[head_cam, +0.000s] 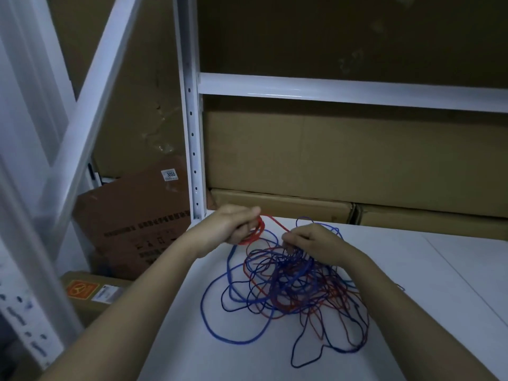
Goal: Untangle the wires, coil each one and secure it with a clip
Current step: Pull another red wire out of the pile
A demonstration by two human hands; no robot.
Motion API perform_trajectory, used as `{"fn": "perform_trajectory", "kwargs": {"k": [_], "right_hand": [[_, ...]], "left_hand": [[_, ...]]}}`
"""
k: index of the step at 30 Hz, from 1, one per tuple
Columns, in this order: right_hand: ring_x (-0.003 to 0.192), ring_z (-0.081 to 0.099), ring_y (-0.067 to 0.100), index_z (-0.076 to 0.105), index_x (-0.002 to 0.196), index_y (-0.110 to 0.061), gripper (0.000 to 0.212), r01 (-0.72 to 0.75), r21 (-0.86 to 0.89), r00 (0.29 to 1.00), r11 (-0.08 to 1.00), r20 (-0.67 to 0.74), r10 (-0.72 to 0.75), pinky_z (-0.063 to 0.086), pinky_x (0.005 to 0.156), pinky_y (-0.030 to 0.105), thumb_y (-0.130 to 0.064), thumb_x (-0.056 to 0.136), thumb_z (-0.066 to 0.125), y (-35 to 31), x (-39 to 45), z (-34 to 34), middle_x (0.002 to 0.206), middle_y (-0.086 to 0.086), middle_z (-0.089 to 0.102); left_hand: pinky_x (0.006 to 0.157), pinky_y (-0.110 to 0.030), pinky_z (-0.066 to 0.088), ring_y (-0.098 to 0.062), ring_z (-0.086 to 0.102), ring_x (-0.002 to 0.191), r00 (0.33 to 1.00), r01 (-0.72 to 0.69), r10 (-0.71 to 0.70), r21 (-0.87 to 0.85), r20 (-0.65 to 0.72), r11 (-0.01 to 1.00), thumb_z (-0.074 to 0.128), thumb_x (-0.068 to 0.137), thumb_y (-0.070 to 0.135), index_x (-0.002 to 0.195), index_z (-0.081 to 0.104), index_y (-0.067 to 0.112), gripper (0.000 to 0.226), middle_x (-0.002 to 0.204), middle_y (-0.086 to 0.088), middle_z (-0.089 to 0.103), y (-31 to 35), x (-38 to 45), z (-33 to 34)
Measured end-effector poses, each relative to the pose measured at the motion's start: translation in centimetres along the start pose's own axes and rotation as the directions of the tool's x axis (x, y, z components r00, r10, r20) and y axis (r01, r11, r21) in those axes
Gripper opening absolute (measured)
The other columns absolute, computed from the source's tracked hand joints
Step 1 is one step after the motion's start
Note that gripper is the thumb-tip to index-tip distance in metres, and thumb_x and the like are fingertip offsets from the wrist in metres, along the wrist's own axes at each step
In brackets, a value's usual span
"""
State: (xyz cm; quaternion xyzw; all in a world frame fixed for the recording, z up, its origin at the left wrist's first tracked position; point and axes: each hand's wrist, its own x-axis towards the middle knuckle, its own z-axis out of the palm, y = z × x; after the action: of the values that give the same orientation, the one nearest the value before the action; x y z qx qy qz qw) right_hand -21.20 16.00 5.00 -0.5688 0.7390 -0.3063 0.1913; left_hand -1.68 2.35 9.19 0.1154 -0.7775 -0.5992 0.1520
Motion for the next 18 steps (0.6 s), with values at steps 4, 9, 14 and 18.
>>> {"fn": "perform_trajectory", "kwargs": {"k": [4, 9, 14, 18], "right_hand": [[0.086, 0.062, 0.009, 0.069, 0.088, -0.019, 0.027, -0.02, -0.03, 0.995, 0.999, -0.102, 0.017, 0.049, 0.084, 0.03, -0.031, 0.1, 0.048, 1.4, -0.6, 0.2, 0.092, -0.003, 0.069], [0.083, 0.06, 0.007, 0.066, 0.083, -0.018, 0.028, -0.093, -0.007, 0.991, 0.996, -0.101, 0.091, 0.044, 0.077, 0.02, -0.029, 0.1, 0.047, 2.6, -0.8, -0.4, 0.085, -0.008, 0.065], [0.079, 0.062, 0.003, 0.067, 0.086, -0.011, 0.036, -0.092, 0.156, 0.989, 0.983, -0.101, 0.109, 0.045, 0.077, 0.018, -0.031, 0.102, 0.041, 2.7, -1.4, -1.7, 0.09, 0.001, 0.068], [0.083, 0.065, 0.021, 0.058, 0.085, -0.01, 0.052, -0.151, 0.502, 0.975, 0.852, -0.064, 0.211, 0.043, 0.056, 0.024, -0.047, 0.102, 0.026, -0.2, -0.7, -2.8, 0.078, 0.011, 0.071]], "left_hand": [[0.04, -0.02, 0.014, -0.006, 0.016, 0.036, 0.981, -0.175, 0.124, -0.391, -0.152, 0.904, 0.045, 0.09, 0.036, 0.068, 0.045, 0.013, 0.031, 0.041, 0.008, 0.024, 2.1, 1.0, 0.3], [0.038, -0.017, 0.017, -0.003, 0.02, 0.033, 0.906, -0.423, 0.286, -0.665, -0.312, 0.616, 0.033, 0.102, 0.032, 0.066, 0.048, 0.016, 0.042, 0.037, 0.01, 0.026, 7.5, 1.9, -0.1], [0.041, -0.017, 0.024, -0.005, 0.023, 0.038, 0.843, -0.529, 0.355, -0.5, -0.404, 0.686, 0.029, 0.105, 0.032, 0.076, 0.047, 0.014, 0.039, 0.044, 0.009, 0.032, 10.4, 2.2, -1.4], [0.047, -0.019, 0.026, -0.006, 0.027, 0.042, 0.846, -0.52, 0.273, -0.596, -0.458, 0.612, 0.026, 0.106, 0.027, 0.08, 0.047, 0.014, 0.036, 0.05, 0.008, 0.035, 9.5, 2.6, -1.2]]}}
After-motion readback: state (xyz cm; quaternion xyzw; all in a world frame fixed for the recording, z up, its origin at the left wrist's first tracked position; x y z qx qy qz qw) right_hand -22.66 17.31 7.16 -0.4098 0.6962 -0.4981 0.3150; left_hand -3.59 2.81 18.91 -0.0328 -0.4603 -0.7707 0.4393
